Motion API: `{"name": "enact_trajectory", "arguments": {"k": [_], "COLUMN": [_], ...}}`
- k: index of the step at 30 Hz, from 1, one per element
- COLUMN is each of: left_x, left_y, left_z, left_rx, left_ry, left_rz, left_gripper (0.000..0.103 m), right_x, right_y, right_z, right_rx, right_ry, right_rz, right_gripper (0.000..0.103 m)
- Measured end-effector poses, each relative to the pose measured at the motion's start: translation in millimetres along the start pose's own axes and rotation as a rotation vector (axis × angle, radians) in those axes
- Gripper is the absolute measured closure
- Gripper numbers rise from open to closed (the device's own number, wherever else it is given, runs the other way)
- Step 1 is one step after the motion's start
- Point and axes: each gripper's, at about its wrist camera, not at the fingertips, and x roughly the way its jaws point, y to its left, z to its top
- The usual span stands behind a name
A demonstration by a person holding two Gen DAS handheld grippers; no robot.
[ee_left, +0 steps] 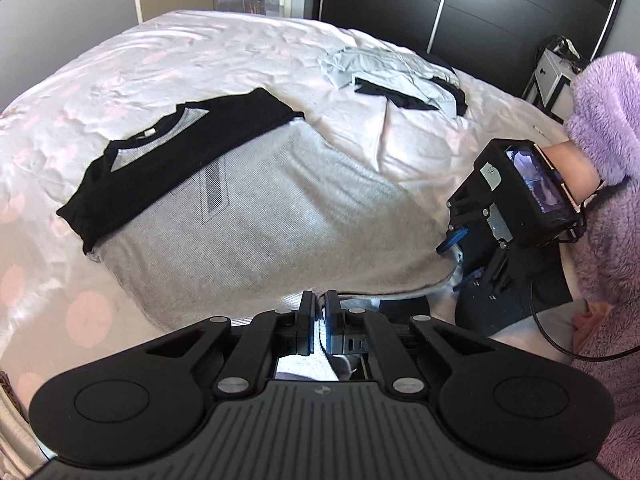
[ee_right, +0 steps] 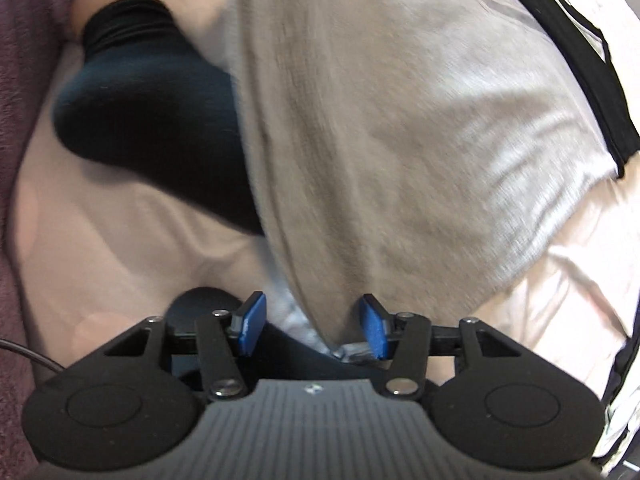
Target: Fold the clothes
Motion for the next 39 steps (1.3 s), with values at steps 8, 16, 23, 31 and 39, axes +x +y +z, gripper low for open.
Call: {"name": "enact_trajectory", "arguments": {"k": [8,16,23,31,39], "left_x": [0,7,9,6,-19], "left_y": [5,15,22,18,2], "left_z": [-8,-14,-15,-23,-31], "left_rx": [-0.013,-0.045,-0.073,-0.064,-0.013], "left_ry": [0.012,0.024,0.004,0.009,-0.072], "left_rz": [0.032,0.043,0.027,0.049,0.14], "left_gripper": [0.1,0.1,0.1,0.1,0.1], "right_x": [-13,-19,19,1,-84], "right_y": [-20,-12,0,-18,-66], "right_z": [-3,0,6,5,-3], "right_rx": [0.07,0.056,-0.019,0.018,0.174], "right_ry": [-0.048,-0.088,0.025,-0.001,-0.178], "right_rz": [-0.014,0.044,-0.008,-0.083,-0.251], "right_gripper": [0.098,0.052,0.052,0.095,0.096]}}
